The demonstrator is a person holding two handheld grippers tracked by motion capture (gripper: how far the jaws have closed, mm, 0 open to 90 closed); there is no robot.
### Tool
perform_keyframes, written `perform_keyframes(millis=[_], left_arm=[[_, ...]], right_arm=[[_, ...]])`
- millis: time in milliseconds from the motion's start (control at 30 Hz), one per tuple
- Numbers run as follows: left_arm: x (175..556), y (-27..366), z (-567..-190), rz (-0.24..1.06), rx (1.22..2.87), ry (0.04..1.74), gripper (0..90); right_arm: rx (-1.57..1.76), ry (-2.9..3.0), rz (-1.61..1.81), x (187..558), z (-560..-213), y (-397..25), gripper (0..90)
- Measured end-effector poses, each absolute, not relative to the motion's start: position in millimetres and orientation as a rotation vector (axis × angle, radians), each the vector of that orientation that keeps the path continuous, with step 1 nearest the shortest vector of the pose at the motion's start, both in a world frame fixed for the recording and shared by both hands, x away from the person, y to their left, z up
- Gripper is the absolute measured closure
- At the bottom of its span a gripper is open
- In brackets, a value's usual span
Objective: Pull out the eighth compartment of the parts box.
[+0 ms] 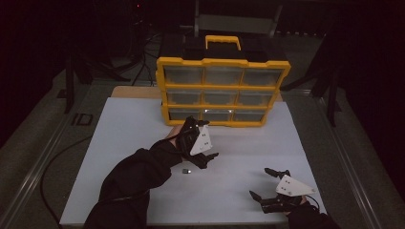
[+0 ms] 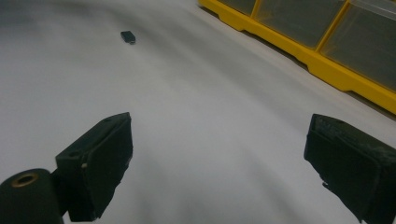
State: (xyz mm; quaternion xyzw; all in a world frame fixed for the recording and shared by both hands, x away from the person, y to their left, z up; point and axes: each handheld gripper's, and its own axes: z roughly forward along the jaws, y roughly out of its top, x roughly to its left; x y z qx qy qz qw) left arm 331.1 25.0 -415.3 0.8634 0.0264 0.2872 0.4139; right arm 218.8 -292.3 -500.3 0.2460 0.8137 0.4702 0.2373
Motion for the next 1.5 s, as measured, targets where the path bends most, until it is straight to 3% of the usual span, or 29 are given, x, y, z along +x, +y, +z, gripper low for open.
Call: perform_keyframes(millis=[1000,1500], left_arm=[[373,-8,-442,0.934,2.220,-0.098,0.1],[393,-8,-454,1.028,2.219,-0.106,8.8]], right_arm=[[0.684,2.229,1.312,218,-499,-293,8.0],[0.683,2.235,1.312,219,-500,-293,8.0]])
